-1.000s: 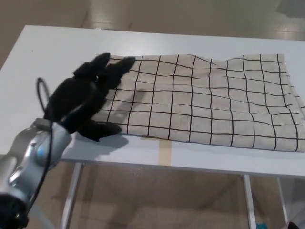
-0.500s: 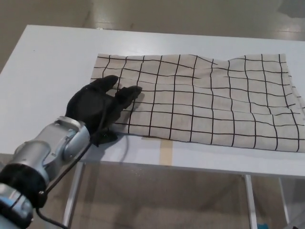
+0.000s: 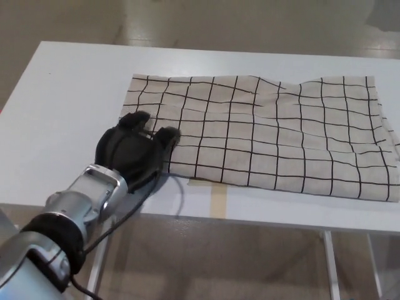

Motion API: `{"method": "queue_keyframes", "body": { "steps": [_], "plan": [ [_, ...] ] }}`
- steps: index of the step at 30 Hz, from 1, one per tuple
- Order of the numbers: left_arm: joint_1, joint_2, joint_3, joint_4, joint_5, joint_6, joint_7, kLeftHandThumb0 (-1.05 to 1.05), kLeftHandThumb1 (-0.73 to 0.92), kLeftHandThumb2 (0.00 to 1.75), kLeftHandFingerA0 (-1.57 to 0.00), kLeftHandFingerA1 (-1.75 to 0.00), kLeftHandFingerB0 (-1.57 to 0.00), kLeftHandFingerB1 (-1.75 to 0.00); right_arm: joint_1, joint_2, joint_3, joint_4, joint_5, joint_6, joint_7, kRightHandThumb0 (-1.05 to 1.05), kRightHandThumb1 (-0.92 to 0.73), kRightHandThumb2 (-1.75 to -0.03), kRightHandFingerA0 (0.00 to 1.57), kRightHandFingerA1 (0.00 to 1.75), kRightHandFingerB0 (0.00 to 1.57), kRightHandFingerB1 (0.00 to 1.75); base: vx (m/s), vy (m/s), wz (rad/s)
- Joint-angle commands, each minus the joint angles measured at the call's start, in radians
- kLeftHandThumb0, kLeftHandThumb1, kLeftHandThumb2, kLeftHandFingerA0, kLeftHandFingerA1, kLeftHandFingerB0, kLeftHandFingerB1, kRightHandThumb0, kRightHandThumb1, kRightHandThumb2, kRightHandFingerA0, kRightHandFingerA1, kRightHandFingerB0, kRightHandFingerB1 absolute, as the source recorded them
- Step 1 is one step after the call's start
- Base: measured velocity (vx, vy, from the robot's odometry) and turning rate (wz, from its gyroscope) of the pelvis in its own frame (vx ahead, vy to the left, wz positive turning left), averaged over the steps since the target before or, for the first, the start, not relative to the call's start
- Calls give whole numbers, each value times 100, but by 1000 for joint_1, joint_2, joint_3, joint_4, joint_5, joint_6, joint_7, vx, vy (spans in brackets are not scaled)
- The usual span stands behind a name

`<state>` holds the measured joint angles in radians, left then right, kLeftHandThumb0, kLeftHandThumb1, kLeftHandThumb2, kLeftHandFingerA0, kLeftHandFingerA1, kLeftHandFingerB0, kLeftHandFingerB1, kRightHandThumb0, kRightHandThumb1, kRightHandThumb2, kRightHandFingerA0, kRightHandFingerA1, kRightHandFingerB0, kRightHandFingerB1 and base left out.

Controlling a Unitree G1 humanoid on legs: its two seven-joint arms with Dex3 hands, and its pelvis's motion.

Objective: Use the left hand to fold a white towel with checkered patterns in half.

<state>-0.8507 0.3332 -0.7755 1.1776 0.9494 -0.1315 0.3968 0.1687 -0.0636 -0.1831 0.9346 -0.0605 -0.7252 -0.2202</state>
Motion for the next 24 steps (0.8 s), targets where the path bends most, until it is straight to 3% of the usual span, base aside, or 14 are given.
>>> {"method": "queue_keyframes", "body": {
  "steps": [1, 2, 5, 7, 14, 24],
  "plan": [
    [59, -56, -54, 76, 57, 82, 93, -32, 55, 58, -76, -135, -87, -103, 10, 2, 2, 5, -1, -26, -16, -49, -76, -65, 21, 29, 16, 28, 0, 0, 0],
    [70, -62, -47, 78, 44, 69, 135, -25, 60, 54, -74, -175, -73, -175, 9, 3, 1, 4, -2, -24, -21, -49, -76, -65, 21, 29, 17, 28, 0, 0, 0],
    [88, -66, -31, 79, 19, 34, 205, -24, 61, 55, -73, -175, -70, -175, 5, 5, 2, 2, -5, -18, -31, -49, -76, -65, 22, 29, 17, 28, 0, 0, 0],
    [100, -57, -37, 77, 23, 15, 242, -22, 64, 54, -76, -175, -55, -175, 2, 5, 5, 5, -9, -20, -35, -48, -76, -65, 23, 30, 18, 28, 0, 0, 0],
    [104, -28, -47, 82, 24, 0, 241, -23, 63, 54, -77, -175, -55, -175, -1, 2, 9, 18, -11, -28, -39, -48, -77, -65, 23, 30, 18, 28, 0, 0, 0],
    [113, 116, 87, 76, -79, -111, 281, -19, 60, 55, -74, -175, -54, -174, -6, -1, 6, 17, 10, -27, -12, -48, -78, -65, 24, 30, 18, 28, 0, 0, 0]
  ]
}}
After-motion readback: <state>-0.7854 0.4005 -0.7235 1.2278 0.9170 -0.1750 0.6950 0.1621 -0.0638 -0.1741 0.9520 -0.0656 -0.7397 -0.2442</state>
